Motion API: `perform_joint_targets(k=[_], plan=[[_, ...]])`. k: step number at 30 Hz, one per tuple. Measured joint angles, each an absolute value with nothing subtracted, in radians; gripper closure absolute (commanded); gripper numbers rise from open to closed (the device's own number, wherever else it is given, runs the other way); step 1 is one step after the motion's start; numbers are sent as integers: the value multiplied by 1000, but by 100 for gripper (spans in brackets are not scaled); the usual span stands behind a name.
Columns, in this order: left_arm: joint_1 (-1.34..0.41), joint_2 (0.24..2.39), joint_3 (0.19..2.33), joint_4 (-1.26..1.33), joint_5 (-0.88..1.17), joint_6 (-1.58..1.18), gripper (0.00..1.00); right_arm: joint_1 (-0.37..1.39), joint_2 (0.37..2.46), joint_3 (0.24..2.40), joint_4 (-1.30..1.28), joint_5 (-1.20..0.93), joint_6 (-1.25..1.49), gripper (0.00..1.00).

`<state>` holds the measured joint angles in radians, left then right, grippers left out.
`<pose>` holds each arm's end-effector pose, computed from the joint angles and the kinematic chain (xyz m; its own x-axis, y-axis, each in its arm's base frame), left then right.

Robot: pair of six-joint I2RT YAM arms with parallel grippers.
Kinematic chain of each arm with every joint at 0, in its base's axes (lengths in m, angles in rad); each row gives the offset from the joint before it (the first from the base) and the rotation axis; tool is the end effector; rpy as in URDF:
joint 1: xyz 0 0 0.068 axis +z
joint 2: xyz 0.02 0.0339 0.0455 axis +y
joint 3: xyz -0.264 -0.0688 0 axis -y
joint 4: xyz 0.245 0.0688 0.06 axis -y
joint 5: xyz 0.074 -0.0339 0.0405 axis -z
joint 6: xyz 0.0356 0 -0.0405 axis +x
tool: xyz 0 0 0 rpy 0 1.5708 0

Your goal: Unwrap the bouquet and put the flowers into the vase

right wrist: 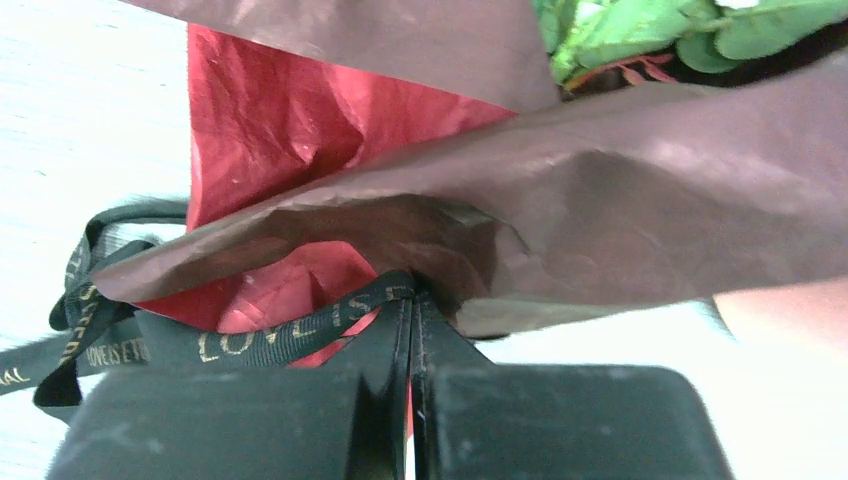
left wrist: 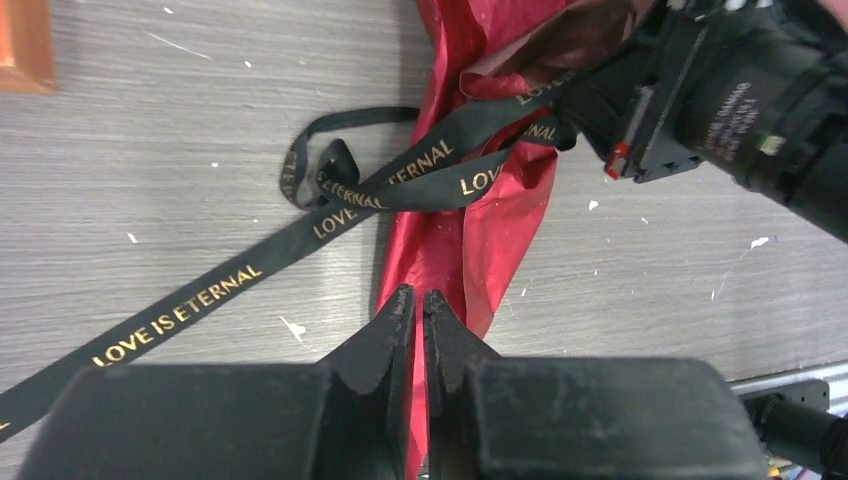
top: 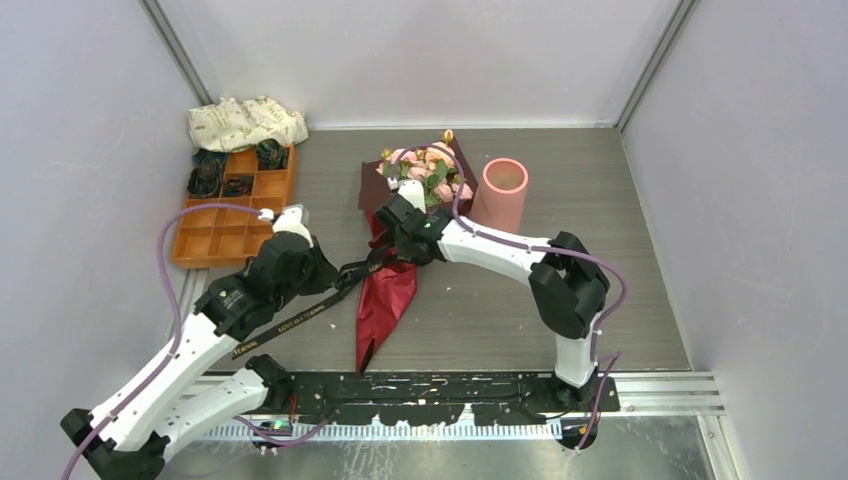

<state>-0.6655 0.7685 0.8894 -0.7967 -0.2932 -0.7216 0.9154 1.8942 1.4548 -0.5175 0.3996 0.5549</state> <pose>0.1247 -0.0848 0.3185 -0.6427 -0.2995 -0.7052 -0.0144 0.9250 -0.3797 0.2625 0.3187 0.2266 -0.7363 -0.1614 -0.6572 -0.2422 0.9697 0.0332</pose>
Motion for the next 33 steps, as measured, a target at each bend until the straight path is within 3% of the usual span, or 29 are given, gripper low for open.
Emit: perform_joint_targets(k=[9, 16, 33], plan=[[-665, 951, 821, -603, -155, -723, 79, 915, 1587, 1278, -530, 469, 599, 99], [-665, 1057, 821, -458, -84, -698, 77, 914, 1359, 1142, -521, 495, 662, 99], [-667, 1254, 859, -348, 4, -672, 75, 914, 1079, 1179, -624, 545, 669, 99]])
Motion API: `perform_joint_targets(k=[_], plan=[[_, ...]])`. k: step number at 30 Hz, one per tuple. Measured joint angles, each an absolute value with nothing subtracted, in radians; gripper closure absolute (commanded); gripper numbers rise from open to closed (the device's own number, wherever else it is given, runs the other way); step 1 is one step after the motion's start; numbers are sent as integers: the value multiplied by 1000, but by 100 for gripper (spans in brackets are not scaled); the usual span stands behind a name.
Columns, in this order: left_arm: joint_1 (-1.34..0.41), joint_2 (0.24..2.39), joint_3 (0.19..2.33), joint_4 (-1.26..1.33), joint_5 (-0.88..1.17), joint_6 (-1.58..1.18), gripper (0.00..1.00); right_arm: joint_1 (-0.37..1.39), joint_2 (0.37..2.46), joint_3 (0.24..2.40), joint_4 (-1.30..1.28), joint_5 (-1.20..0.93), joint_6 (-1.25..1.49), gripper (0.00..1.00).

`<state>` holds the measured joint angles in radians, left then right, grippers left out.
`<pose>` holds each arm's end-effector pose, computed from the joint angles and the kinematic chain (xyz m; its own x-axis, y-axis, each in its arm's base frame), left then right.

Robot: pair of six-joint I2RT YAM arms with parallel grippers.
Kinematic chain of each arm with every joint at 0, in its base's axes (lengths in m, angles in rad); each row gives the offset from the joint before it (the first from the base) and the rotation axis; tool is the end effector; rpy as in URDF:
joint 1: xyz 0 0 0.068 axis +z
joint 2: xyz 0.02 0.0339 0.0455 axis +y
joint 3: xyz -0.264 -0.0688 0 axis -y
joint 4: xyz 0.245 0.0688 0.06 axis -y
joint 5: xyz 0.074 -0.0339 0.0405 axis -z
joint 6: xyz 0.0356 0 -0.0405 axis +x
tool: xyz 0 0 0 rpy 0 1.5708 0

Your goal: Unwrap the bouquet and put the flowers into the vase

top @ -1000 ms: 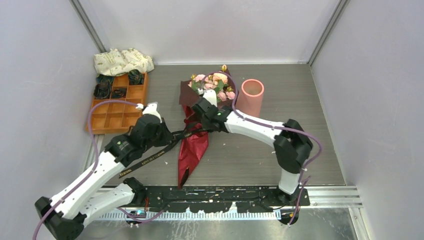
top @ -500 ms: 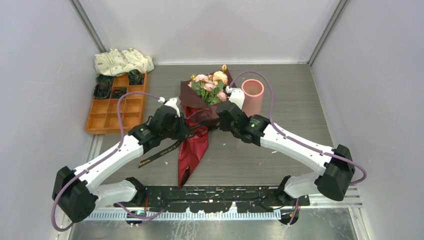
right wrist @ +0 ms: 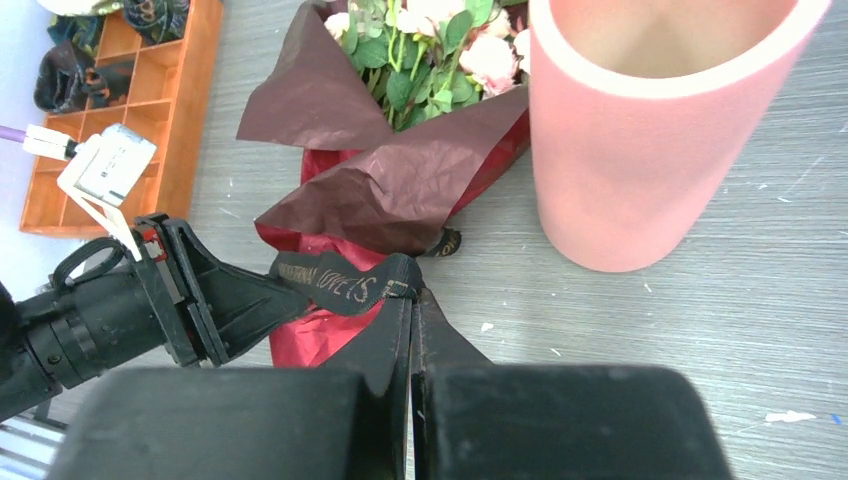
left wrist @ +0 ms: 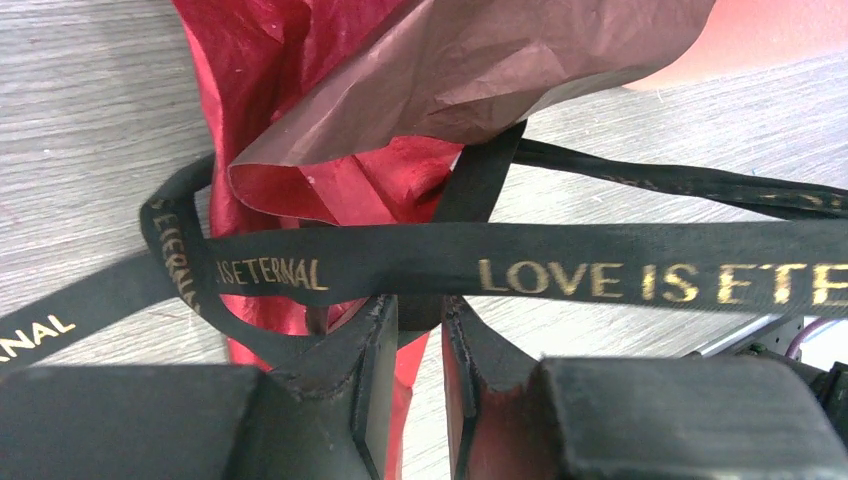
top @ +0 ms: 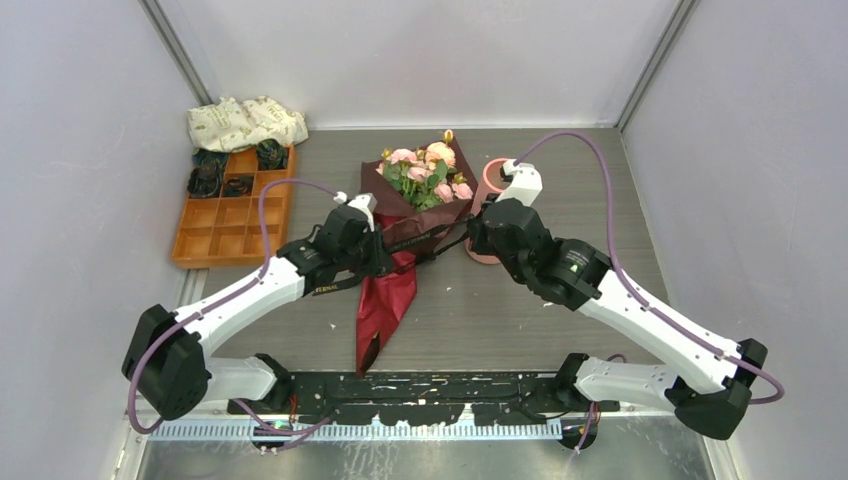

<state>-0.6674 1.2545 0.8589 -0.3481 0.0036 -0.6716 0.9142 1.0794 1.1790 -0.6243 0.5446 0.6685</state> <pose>0.2102 -0.1658 0.2512 -0.8027 -0.1597 -0.5746 0.1553 0.8743 -0.4599 0.1511 0.1659 0.3780 -0.4902 0.2324 -0.8400 -0.1273 0.9344 0.3328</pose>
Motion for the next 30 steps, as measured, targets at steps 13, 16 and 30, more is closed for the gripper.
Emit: perform_joint_targets(k=[13, 16, 30], plan=[[-731, 1280, 961, -392, 27, -603, 62, 914, 1058, 1175, -682, 605, 657, 99], [-741, 1304, 969, -410, 19, -566, 60, 914, 1059, 1164, -682, 605, 657, 99], [-793, 1343, 961, -445, -120, -433, 59, 914, 1057, 1141, -680, 605, 657, 99]])
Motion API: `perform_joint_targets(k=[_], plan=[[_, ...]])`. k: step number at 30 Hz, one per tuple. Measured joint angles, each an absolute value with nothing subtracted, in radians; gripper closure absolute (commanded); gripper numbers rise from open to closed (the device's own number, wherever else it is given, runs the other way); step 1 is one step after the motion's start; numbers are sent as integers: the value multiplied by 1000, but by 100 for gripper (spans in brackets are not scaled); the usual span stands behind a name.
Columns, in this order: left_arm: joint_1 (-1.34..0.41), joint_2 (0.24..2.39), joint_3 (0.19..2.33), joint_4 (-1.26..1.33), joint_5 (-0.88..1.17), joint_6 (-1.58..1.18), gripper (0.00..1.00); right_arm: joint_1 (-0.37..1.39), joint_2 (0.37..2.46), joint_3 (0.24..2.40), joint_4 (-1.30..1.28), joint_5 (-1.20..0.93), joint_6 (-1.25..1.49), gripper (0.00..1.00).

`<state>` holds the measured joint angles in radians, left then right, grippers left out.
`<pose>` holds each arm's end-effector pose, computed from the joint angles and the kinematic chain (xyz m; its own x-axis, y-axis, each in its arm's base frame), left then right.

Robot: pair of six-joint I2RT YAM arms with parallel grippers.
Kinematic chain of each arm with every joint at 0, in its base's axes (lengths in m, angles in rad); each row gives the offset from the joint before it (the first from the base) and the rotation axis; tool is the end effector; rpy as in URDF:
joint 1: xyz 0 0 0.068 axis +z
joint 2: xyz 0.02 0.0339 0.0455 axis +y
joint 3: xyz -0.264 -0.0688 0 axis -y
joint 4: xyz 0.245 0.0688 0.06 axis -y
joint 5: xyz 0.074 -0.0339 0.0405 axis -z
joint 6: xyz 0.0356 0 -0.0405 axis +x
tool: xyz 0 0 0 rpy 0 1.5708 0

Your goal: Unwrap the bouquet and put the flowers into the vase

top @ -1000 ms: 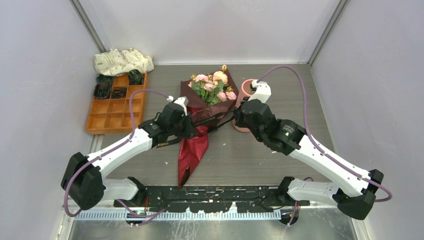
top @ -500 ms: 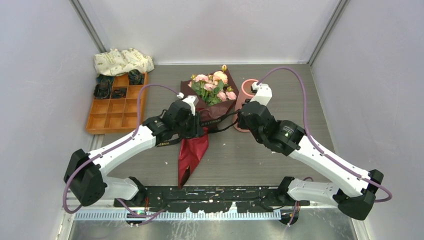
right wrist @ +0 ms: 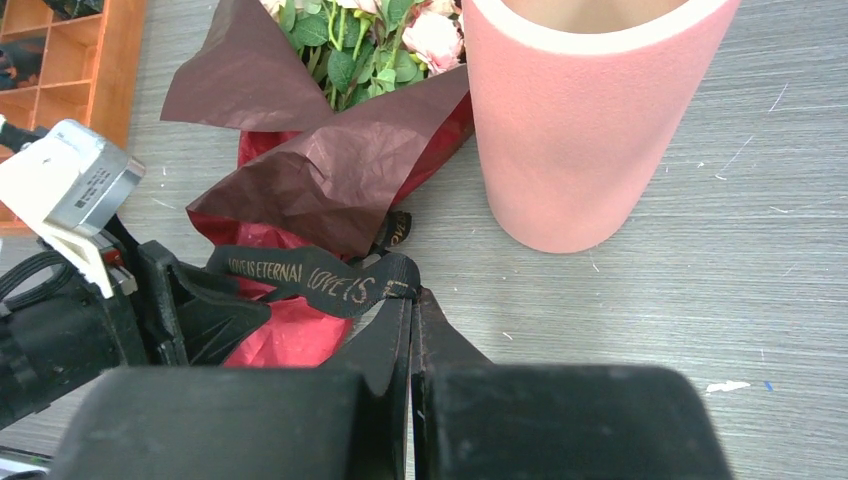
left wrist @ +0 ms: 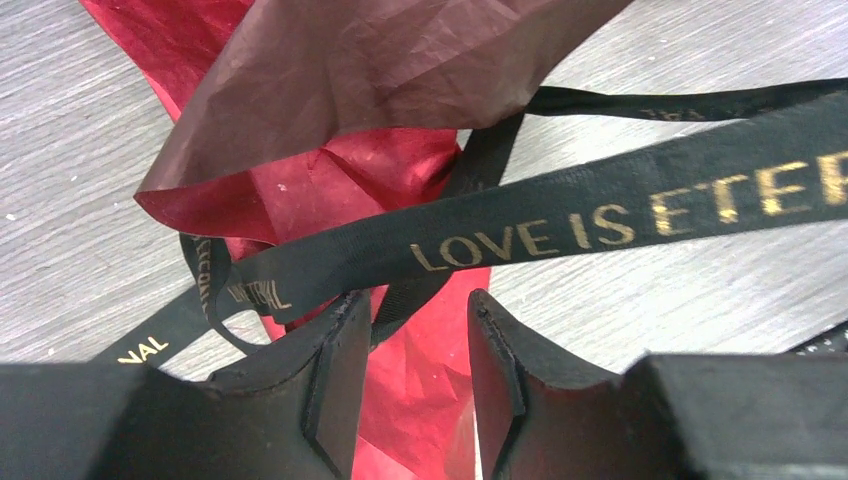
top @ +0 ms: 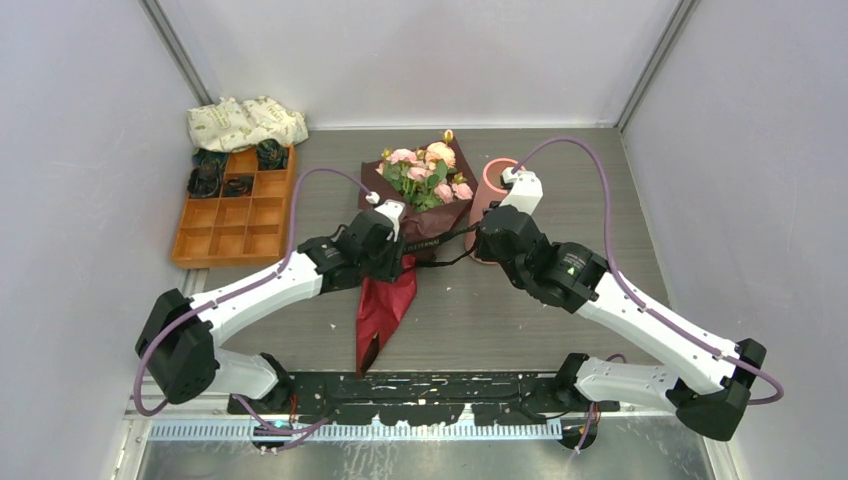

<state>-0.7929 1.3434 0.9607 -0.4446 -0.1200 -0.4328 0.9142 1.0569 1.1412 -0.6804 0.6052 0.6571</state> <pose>0.2025 -0.1995 0.2544 -0.7417 0.1596 -0.6514 0.3738 0.9048 -0.2039 0.1471 0.1577 0.3658 -0.4937 0.1823 -0.8503 -0.0789 0.9644 0.2526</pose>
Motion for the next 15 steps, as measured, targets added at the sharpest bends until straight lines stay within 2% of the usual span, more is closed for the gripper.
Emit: perform_joint_targets(k=[6, 11, 15], plan=[[-808, 1391, 941, -434, -149, -414, 64, 914, 1045, 1134, -680, 606, 657, 99], [-843, 1408, 919, -431, -173, -413, 75, 914, 1040, 1134, -678, 606, 657, 99], [-855, 1418, 912, -422, -184, -414, 74, 914, 1040, 1132, -677, 606, 657, 99]])
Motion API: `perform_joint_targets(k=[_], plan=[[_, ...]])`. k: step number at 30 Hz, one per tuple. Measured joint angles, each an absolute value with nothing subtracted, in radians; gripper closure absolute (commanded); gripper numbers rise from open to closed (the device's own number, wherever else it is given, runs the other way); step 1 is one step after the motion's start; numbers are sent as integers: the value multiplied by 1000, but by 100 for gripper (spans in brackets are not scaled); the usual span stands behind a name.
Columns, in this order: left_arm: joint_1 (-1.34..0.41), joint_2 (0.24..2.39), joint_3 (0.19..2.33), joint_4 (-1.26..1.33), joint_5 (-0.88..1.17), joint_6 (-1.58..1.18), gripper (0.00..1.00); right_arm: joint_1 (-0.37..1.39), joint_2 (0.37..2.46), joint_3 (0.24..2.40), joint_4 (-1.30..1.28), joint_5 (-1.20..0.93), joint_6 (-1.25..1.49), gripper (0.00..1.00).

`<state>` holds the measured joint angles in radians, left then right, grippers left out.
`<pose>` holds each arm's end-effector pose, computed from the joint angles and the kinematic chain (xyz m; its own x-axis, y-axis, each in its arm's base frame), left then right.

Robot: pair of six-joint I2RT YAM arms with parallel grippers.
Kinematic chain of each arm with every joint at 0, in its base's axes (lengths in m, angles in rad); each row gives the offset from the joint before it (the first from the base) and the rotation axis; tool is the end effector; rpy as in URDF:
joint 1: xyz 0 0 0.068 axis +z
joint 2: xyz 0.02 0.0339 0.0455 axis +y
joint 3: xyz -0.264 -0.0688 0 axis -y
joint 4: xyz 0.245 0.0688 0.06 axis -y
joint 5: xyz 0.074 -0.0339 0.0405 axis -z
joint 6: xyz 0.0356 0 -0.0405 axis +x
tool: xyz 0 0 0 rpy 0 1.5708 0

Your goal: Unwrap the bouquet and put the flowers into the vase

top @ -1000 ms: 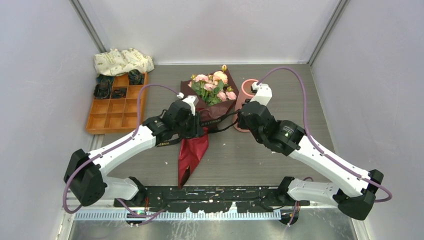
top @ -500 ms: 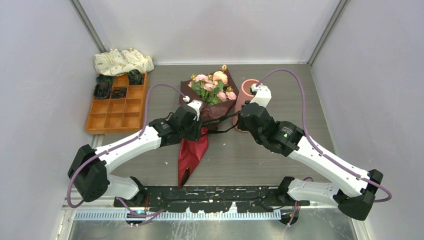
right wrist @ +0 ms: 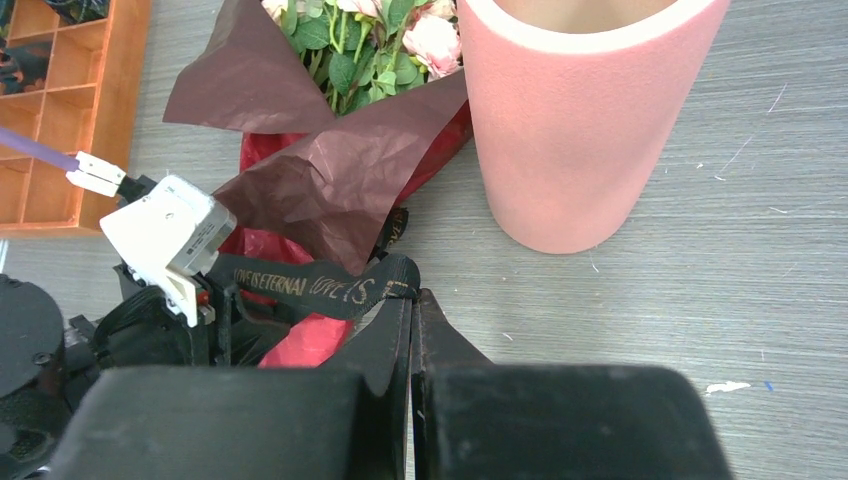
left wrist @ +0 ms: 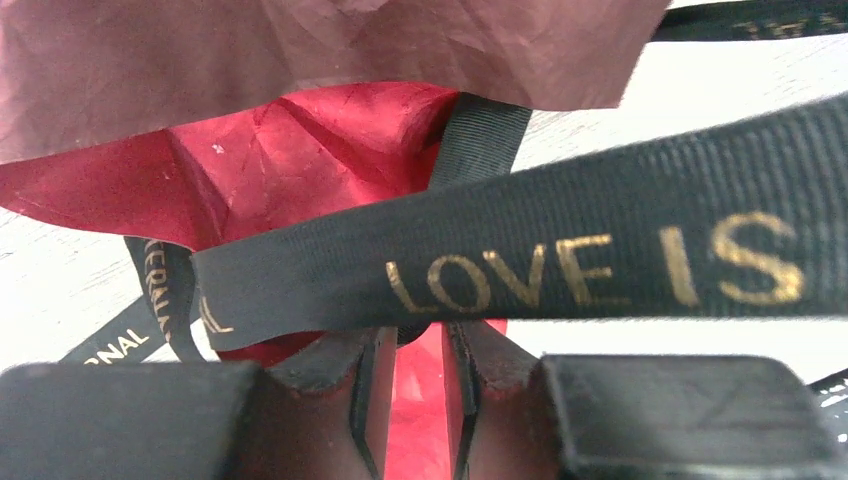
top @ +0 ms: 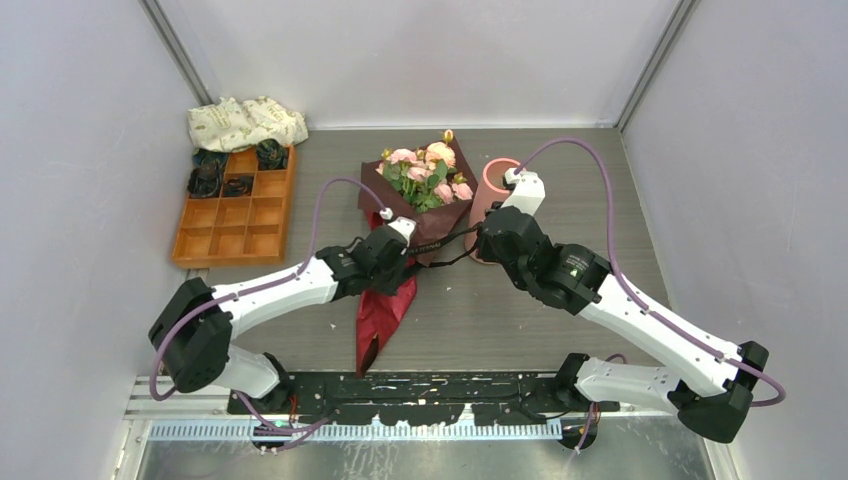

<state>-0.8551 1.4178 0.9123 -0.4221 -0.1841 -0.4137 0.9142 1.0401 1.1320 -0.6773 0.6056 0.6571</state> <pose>0.1942 -0.2135 0.2211 -0.7500 0.2603 -0.6080 0.4023 0.9092 -0.1070 0.1448 0.1547 0.3664 -0.4879 0.1896 -0.8521 -0.0803 0.9622 0.2601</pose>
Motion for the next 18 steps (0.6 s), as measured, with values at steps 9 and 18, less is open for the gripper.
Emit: perform_joint_targets(k=[9, 18], plan=[[-856, 1463, 884, -409, -206, -446, 59, 914, 1040, 1126, -674, 606, 657, 99], [-857, 1515, 884, -398, -221, -465, 59, 914, 1040, 1122, -670, 604, 657, 99]])
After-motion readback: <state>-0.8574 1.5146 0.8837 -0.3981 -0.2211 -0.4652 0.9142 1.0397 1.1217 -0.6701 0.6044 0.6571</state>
